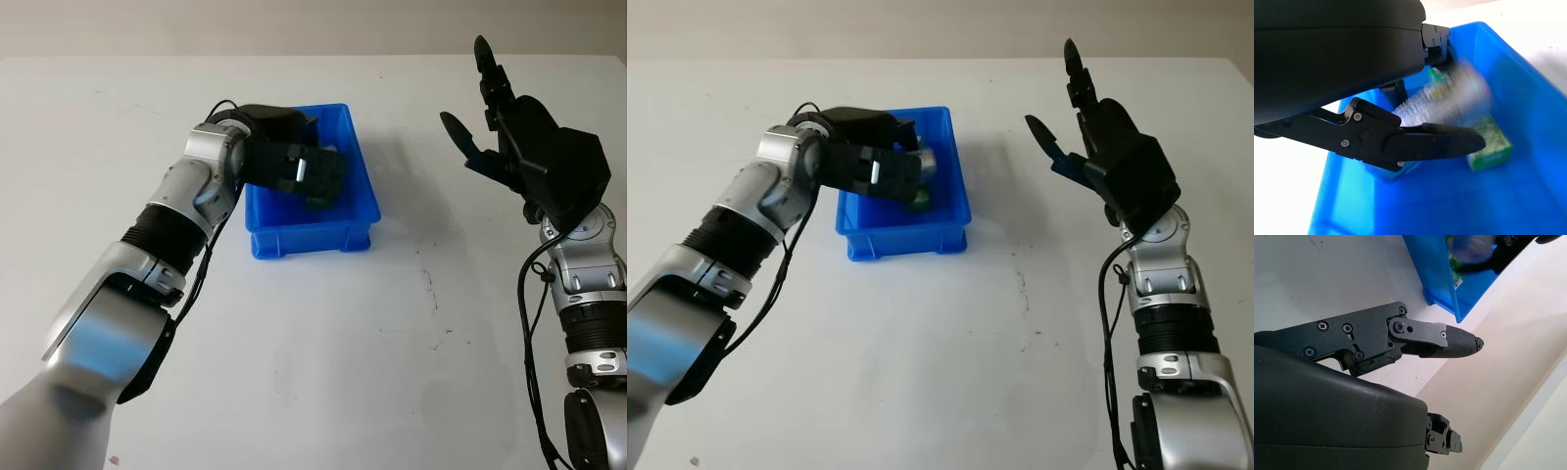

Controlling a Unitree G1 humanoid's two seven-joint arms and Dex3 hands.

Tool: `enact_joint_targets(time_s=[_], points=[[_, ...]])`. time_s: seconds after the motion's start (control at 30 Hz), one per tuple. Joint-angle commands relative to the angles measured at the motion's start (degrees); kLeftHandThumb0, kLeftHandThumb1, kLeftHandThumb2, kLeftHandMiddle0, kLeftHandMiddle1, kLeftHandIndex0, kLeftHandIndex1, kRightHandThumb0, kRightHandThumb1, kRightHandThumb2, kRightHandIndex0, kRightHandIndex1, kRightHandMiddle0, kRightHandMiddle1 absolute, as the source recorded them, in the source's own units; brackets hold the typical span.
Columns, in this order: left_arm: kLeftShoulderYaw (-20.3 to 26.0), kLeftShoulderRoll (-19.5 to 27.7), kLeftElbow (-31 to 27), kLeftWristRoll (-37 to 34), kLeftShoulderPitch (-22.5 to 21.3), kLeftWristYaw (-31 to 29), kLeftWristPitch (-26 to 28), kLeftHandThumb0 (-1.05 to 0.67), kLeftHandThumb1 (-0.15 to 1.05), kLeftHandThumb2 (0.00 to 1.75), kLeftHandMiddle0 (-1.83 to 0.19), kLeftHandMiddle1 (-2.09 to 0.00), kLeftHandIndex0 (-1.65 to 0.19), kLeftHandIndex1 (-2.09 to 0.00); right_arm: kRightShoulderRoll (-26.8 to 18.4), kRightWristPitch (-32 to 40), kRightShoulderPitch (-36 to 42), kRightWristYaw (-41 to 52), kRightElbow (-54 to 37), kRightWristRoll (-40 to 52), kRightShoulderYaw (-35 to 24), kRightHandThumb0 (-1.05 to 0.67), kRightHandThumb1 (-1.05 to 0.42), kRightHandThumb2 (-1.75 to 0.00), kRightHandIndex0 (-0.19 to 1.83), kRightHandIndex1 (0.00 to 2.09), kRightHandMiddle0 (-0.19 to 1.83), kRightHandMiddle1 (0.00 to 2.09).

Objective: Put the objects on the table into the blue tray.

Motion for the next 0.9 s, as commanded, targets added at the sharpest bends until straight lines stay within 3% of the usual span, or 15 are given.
enact_joint_targets(time_s=[0.0, 0.07, 0.1, 0.13, 0.2, 0.27, 0.4, 0.47, 0.57, 0.77, 0.87], points=[[2.0, 0.8, -2.2, -2.3, -0.6, 0.2, 1.1, -0.79, 1.05, 0.51, 0.01, -0.64, 0.18, -0.06, -0.3, 0.3, 0.2, 0.2, -0.9, 0.4, -0.3, -0.58, -1.05, -0.52, -0.19, 0.00, -0.19, 0.00], [4.4, 0.4, -4.2, -5.9, -0.1, 0.9, 2.1, -0.77, 1.05, 0.50, 0.05, -1.18, 0.17, -0.06, -0.2, -0.6, -0.1, 0.3, 0.0, 0.6, -0.4, -0.58, -1.05, -0.52, -0.19, 0.00, -0.19, 0.00], [5.3, 0.3, -5.0, -7.5, 0.2, 1.2, 2.5, -0.77, 1.05, 0.50, 0.13, -1.28, 0.17, -0.05, -0.2, -0.9, -0.2, 0.3, 0.4, 0.7, -0.4, -0.58, -1.05, -0.52, -0.19, 0.00, -0.19, 0.00], [6.2, 0.3, -5.9, -9.1, 0.4, 1.4, 2.7, -0.76, 1.05, 0.50, 0.16, -1.13, 0.17, -0.05, -0.2, -1.1, -0.3, 0.2, 0.6, 0.7, -0.4, -0.58, -1.05, -0.52, -0.19, 0.00, -0.19, 0.00], [8.5, 0.4, -7.6, -13.1, 1.0, 2.0, 1.6, -0.74, 1.05, 0.49, 0.18, -0.37, 0.16, -0.06, -0.1, -0.8, -0.3, 0.1, 0.4, 0.6, -0.4, -0.58, -1.05, -0.52, -0.19, 0.00, -0.19, 0.00], [11.6, 0.3, -9.9, -18.0, 1.5, 2.3, 1.2, -0.73, 1.05, 0.48, 0.18, -0.16, 0.16, -0.06, -0.1, -0.8, -0.3, 0.2, 0.3, 0.8, -0.5, -0.58, -1.05, -0.52, -0.19, 0.00, -0.19, 0.00], [19.9, -1.1, -14.7, -30.7, 3.0, 3.8, -1.2, -0.68, 1.05, 0.48, 0.11, -0.11, 0.10, -0.09, -0.4, -1.1, -0.4, -0.3, 0.2, 0.1, -0.2, -0.61, -1.05, -0.52, -0.19, 0.00, -0.19, 0.00], [27.5, -3.9, -20.2, -40.7, 4.4, 6.2, 3.4, -0.64, 1.05, 0.49, 0.09, -0.11, 0.08, -0.10, -0.2, -0.8, -0.7, -0.6, 0.1, 0.1, -0.4, -0.62, -1.05, -0.53, -0.19, 0.00, -0.19, 0.00], [33.3, -5.8, -26.3, -48.9, 6.9, 10.1, 7.4, -0.65, 1.05, 0.49, 0.09, -0.09, 0.11, -0.09, 0.5, 0.6, -1.1, -0.8, -0.3, 1.3, -0.9, -0.63, -1.05, -0.53, -0.19, 0.00, -0.19, 0.00], [38.1, -4.5, -30.3, -53.7, 13.6, 15.7, 4.9, -0.74, 1.05, 0.60, 0.19, -0.01, 0.19, -0.01, 2.6, 2.9, -1.9, 0.6, -0.4, 6.7, -2.9, -0.63, -1.05, -0.54, -0.19, 0.00, -0.19, 0.00], [39.5, -3.4, -29.6, -53.2, 19.8, 18.2, 3.0, -0.72, 1.05, 0.61, 0.19, 0.00, 0.19, 0.00, 3.8, 3.3, -2.4, 1.4, 0.4, 9.4, -3.9, -0.60, -1.05, -0.58, -0.19, 0.00, -0.19, 0.00]])
